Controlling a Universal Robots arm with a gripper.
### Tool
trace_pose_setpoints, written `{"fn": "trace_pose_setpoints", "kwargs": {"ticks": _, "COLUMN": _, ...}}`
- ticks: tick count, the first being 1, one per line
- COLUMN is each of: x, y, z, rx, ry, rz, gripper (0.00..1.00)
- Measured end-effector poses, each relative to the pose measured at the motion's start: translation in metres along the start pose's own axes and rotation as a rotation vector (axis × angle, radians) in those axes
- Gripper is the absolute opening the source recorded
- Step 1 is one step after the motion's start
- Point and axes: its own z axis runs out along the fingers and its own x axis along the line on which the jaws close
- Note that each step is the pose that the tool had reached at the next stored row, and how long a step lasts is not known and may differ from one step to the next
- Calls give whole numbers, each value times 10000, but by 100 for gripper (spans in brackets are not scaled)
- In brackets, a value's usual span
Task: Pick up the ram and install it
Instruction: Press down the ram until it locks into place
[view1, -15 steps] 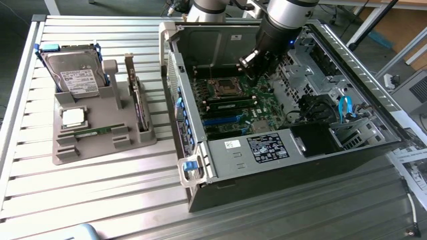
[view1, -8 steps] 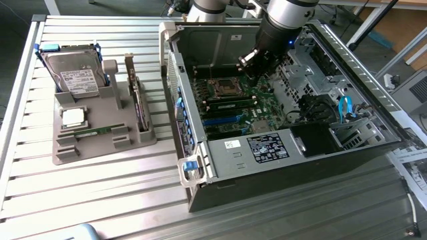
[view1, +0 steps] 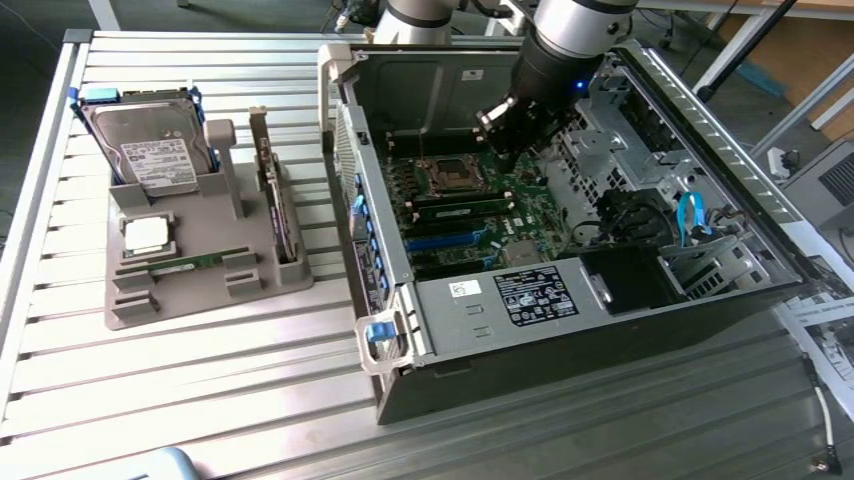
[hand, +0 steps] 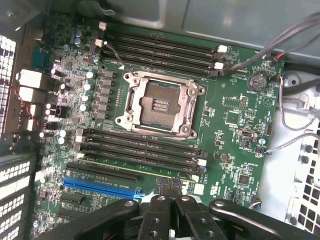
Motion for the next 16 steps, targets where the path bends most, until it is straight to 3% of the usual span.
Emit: {"fn": "trace_pose_setpoints", "kwargs": {"ticks": 16, "x": 0, "y": 0, "z": 1, "rx": 2, "ry": -27, "rz": 1071, "gripper": 11}}
